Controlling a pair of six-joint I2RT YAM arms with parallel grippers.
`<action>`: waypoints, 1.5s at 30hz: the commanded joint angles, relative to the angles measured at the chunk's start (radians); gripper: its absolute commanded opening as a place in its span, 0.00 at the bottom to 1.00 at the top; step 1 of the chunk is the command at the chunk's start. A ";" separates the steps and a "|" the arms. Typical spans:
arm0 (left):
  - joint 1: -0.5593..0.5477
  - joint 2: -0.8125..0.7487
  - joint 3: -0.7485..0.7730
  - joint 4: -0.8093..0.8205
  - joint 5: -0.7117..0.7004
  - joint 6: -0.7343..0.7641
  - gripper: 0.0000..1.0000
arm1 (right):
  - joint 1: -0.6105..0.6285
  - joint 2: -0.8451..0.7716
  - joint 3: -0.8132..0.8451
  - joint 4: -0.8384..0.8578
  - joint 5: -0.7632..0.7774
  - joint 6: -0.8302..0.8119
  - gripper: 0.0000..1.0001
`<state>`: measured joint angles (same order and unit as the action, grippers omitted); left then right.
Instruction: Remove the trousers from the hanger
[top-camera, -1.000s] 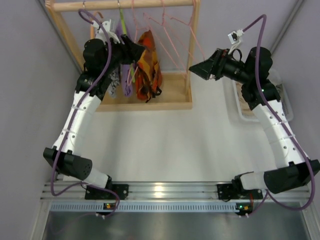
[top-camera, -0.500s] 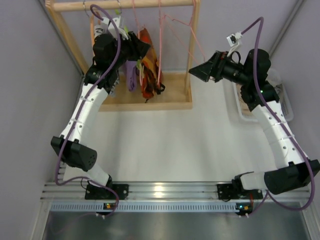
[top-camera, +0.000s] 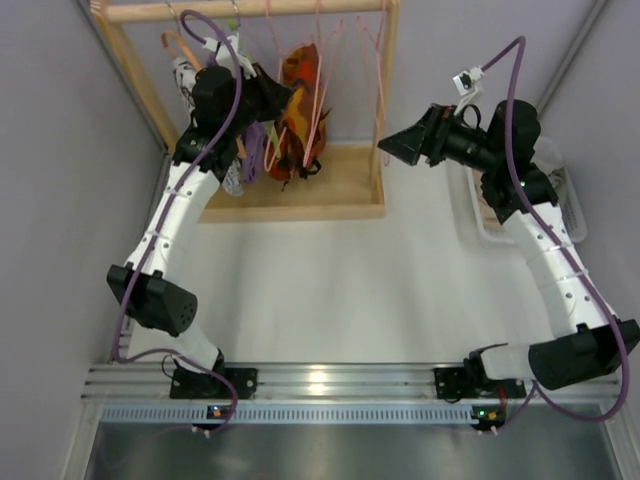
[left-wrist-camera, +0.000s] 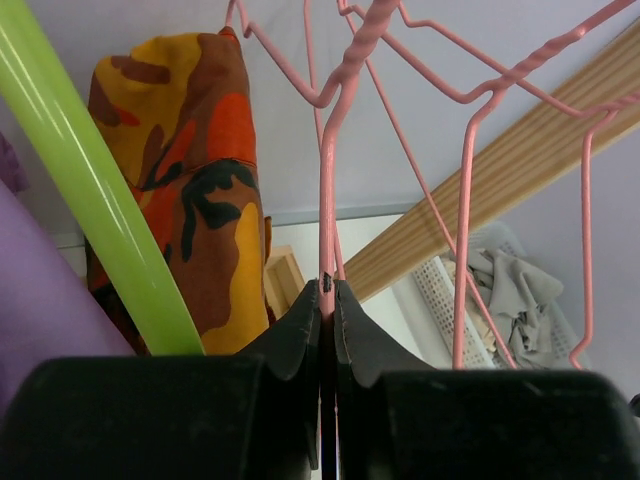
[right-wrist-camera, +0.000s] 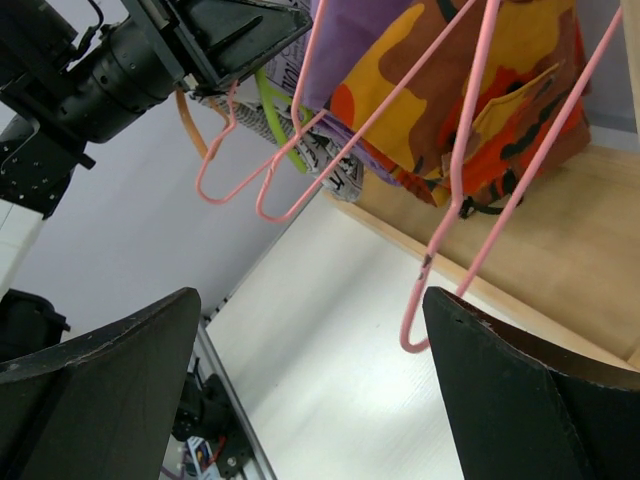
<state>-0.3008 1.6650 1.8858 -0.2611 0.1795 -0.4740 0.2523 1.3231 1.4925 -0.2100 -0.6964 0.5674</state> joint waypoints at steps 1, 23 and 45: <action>-0.006 0.016 0.053 0.051 0.034 -0.011 0.00 | -0.007 -0.036 0.002 0.044 -0.002 -0.015 0.95; -0.003 -0.102 0.134 0.203 0.024 -0.063 0.00 | -0.012 -0.051 -0.037 0.077 -0.014 0.005 0.95; -0.001 -0.238 0.089 0.234 0.028 -0.064 0.00 | -0.016 -0.050 -0.040 0.090 -0.022 0.019 0.95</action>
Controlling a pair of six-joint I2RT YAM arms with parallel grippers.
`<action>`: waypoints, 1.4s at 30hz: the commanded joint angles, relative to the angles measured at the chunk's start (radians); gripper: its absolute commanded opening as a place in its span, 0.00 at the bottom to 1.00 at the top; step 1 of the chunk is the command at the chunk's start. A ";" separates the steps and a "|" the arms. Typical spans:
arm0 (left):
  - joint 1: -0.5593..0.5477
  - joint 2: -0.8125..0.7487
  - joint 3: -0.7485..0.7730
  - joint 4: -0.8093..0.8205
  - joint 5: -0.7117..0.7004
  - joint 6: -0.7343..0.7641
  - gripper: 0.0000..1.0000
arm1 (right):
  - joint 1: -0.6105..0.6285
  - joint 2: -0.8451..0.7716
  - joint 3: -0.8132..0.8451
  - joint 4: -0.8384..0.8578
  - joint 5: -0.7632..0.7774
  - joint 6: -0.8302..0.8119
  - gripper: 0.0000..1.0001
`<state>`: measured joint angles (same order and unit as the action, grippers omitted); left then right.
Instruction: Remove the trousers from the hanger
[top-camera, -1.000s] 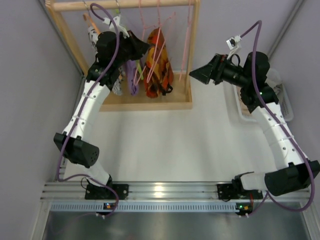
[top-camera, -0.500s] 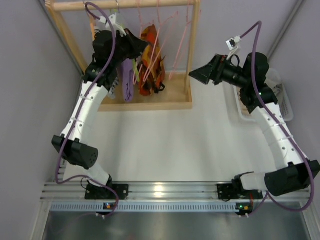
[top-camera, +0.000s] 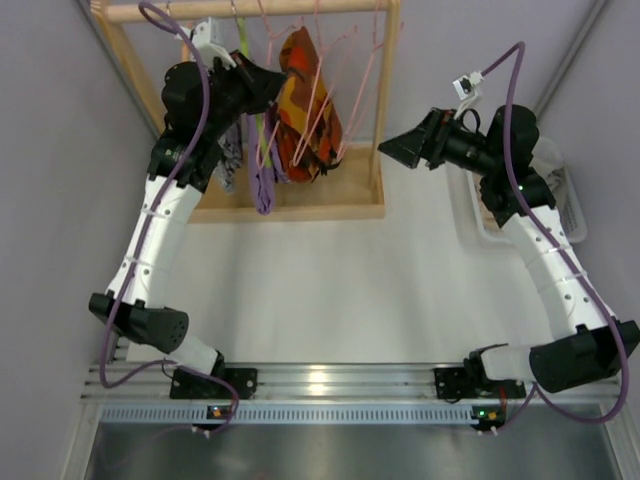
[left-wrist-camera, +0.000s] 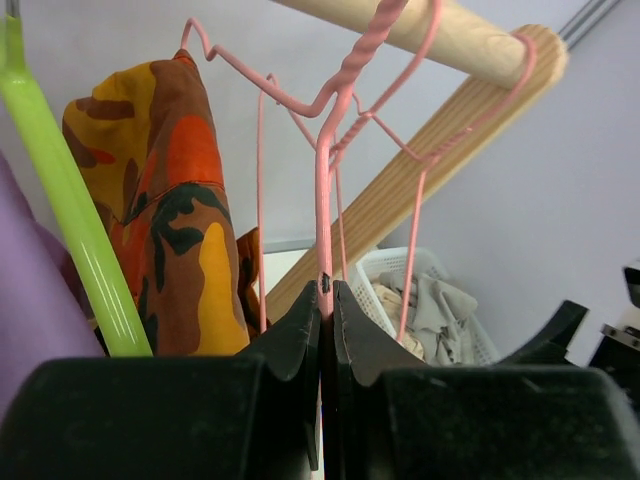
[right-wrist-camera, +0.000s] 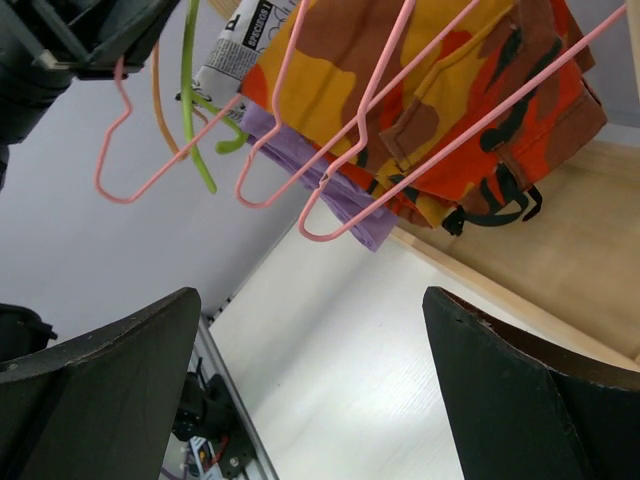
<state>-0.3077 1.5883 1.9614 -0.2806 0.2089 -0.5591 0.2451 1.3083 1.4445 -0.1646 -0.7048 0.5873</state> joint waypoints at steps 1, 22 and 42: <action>0.005 -0.178 0.002 0.247 -0.008 0.024 0.00 | -0.007 -0.032 0.010 0.050 -0.013 -0.001 0.95; 0.024 -0.606 -0.395 0.092 0.041 0.001 0.00 | -0.007 -0.037 0.010 0.042 -0.117 -0.066 0.95; 0.093 -0.670 -0.506 0.061 0.078 -0.246 0.00 | 0.509 -0.032 -0.061 -0.219 0.498 -0.685 0.88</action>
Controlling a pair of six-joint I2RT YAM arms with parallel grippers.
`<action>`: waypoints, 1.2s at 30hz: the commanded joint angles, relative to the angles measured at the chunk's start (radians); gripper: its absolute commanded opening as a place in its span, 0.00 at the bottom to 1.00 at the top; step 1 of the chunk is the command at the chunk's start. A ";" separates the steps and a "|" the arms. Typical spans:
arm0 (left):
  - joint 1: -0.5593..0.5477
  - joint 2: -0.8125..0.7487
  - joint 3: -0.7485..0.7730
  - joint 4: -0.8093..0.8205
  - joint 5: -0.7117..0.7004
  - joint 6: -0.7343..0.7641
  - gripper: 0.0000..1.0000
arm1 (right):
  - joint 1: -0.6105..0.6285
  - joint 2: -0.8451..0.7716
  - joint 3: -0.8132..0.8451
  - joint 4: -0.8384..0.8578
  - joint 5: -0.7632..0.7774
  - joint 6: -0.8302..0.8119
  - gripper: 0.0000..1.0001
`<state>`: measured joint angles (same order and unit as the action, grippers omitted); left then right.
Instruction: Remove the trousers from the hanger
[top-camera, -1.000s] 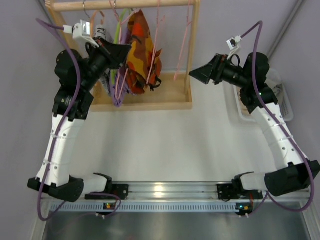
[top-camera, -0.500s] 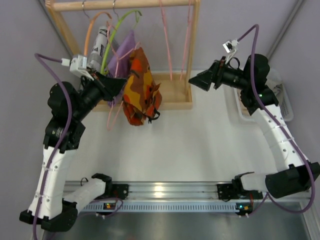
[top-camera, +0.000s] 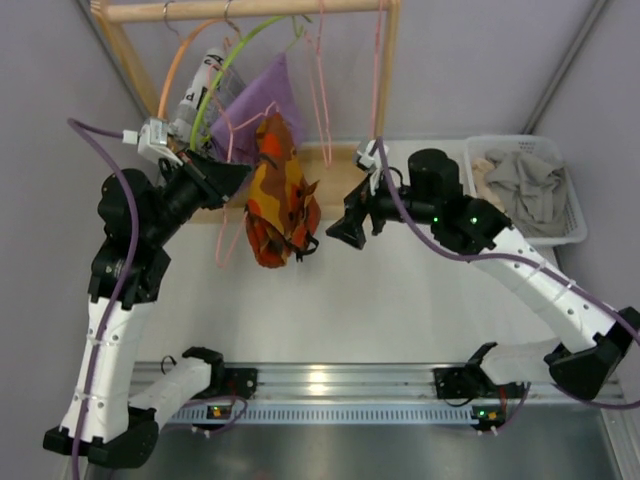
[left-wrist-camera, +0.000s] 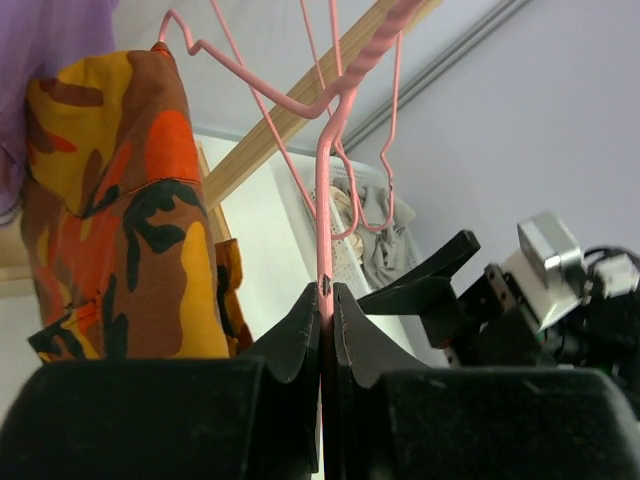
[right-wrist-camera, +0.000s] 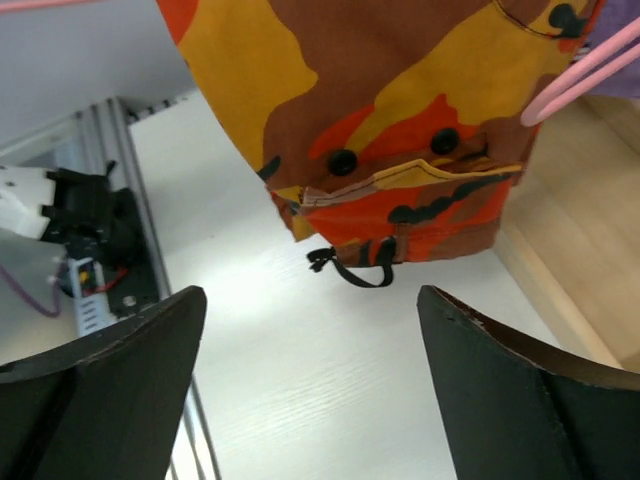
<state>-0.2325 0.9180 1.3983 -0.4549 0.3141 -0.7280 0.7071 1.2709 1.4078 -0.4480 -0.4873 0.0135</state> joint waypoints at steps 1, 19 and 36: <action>0.028 0.010 0.060 0.246 -0.021 -0.088 0.00 | 0.098 0.019 -0.027 0.089 0.321 -0.138 0.94; 0.122 0.093 0.149 0.254 -0.006 -0.280 0.00 | 0.359 0.288 -0.014 0.482 0.785 -0.212 0.97; 0.134 0.134 0.197 0.252 0.005 -0.294 0.00 | 0.405 0.410 0.148 0.503 0.790 -0.165 0.93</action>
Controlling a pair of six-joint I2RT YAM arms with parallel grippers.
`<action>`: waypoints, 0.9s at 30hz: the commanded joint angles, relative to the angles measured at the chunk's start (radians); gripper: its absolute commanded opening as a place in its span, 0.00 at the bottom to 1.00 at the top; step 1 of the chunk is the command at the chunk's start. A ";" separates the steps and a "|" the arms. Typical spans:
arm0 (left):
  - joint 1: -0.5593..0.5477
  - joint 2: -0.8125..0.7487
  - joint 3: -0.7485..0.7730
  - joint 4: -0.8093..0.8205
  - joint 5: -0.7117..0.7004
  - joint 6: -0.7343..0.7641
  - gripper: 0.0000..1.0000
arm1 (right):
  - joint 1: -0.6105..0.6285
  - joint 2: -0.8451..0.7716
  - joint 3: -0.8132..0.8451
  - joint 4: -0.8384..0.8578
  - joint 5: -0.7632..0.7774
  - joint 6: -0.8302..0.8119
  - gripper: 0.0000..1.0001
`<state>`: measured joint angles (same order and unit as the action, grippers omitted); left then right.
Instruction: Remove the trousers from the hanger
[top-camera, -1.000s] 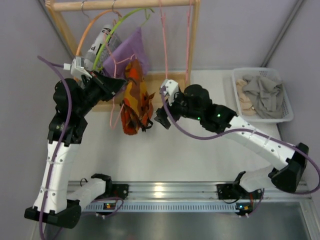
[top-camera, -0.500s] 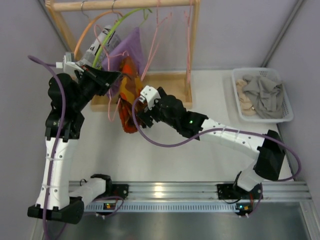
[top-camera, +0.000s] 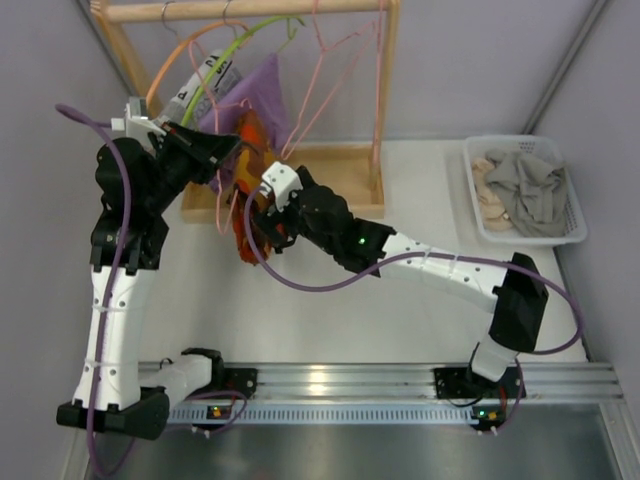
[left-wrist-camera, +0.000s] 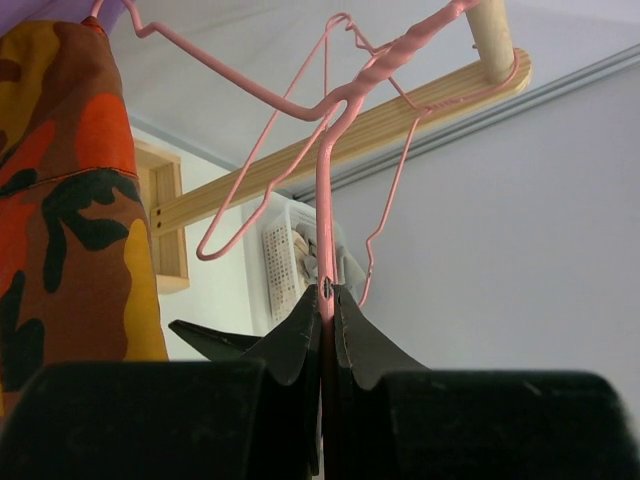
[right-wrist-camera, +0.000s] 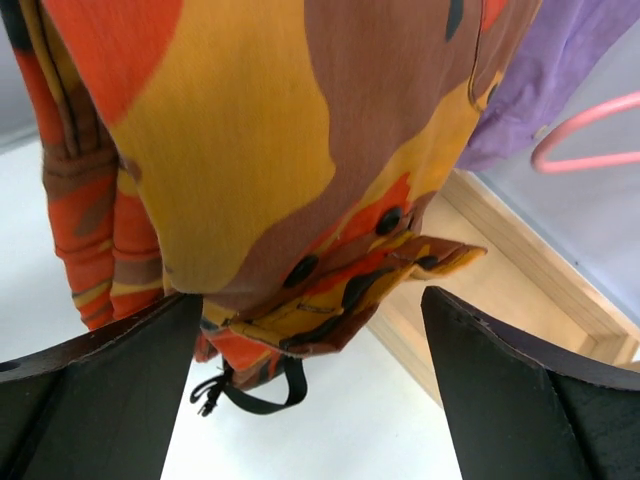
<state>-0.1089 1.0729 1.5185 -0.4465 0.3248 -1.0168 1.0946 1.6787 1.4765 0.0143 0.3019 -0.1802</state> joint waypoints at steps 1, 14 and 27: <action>0.011 -0.019 0.078 0.246 -0.007 -0.005 0.00 | 0.017 0.004 0.087 0.041 0.002 0.028 0.92; 0.011 -0.011 0.077 0.246 -0.006 -0.006 0.00 | 0.027 0.015 0.136 0.026 -0.007 0.022 0.82; 0.011 -0.010 0.077 0.246 0.000 -0.022 0.00 | 0.031 0.110 0.208 0.108 0.166 -0.008 0.69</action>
<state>-0.1062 1.0889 1.5208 -0.4408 0.3290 -1.0210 1.1053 1.7611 1.6154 0.0460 0.3885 -0.1745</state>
